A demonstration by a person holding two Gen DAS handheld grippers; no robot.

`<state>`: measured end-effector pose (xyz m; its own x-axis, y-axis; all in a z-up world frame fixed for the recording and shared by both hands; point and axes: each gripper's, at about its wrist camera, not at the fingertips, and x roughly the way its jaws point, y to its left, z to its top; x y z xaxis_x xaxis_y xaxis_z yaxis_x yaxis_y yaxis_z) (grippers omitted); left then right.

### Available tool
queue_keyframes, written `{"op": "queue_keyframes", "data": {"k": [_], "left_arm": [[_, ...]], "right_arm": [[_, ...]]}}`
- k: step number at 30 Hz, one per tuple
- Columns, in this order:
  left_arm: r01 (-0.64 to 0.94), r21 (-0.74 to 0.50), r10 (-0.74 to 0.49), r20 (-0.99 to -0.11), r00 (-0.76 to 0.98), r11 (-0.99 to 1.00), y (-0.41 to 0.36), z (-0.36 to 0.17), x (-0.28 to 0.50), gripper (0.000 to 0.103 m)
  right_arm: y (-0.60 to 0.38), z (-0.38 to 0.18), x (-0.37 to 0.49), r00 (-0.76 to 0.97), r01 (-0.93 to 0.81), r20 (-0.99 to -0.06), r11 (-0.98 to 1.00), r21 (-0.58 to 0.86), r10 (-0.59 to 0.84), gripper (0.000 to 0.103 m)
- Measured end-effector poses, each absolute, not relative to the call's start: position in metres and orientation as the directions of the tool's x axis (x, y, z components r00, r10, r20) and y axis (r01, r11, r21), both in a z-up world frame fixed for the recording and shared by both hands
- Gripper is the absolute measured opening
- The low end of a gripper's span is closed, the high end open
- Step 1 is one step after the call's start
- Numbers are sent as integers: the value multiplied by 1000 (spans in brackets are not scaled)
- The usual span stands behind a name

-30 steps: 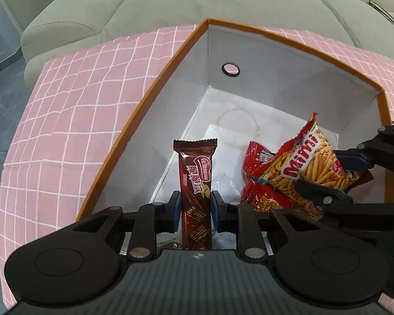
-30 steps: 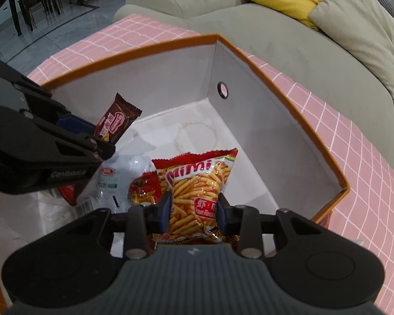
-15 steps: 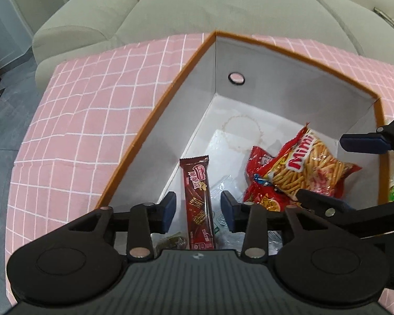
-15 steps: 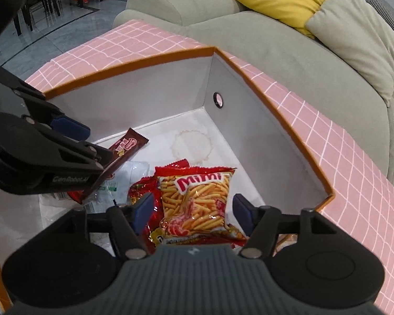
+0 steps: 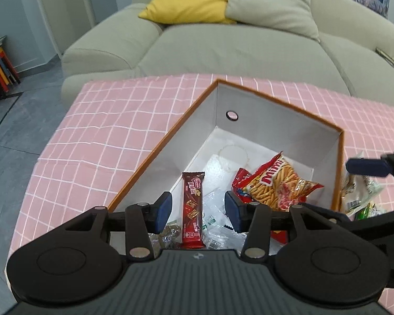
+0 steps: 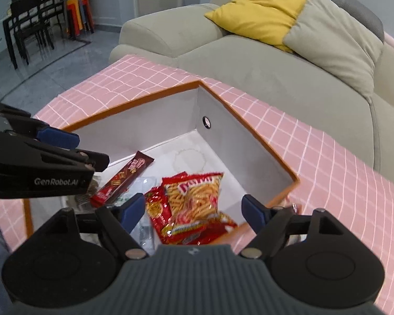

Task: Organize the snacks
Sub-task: 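Open both grippers to drop the chocolate bar and Mimi bag into the box, then move both grippers back over the remaining snacks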

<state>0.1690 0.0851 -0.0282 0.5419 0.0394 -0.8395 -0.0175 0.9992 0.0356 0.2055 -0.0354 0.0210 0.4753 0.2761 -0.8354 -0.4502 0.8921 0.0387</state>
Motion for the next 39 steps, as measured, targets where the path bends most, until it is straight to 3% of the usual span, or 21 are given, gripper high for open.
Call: {"op": "queue_keyframes", "data": {"k": [5, 15, 17, 25, 31, 39], "left_arm": [[-38, -4, 18, -816, 578, 999, 80, -15, 148, 55], [138, -96, -160, -788, 595, 986, 34, -1, 108, 54], [166, -105, -185, -784, 593, 980, 22, 0, 103, 49], [200, -150, -241, -776, 583, 968, -19, -12, 87, 35], [214, -188, -279, -768, 576, 959, -46, -36, 83, 35], [200, -161, -245, -813, 528, 966, -73, -75, 85, 35]], "right_arm": [[-57, 35, 183, 512, -393, -807, 916, 84, 294, 79], [-118, 39, 143, 558, -214, -781, 958, 192, 281, 79], [-130, 36, 132, 563, -185, -781, 962, 202, 272, 79], [-177, 18, 91, 584, -95, -790, 982, 166, 190, 79], [-213, -7, 63, 573, -4, -816, 996, 89, 75, 79], [-245, -31, 45, 543, 59, -839, 994, 89, 43, 79]]}}
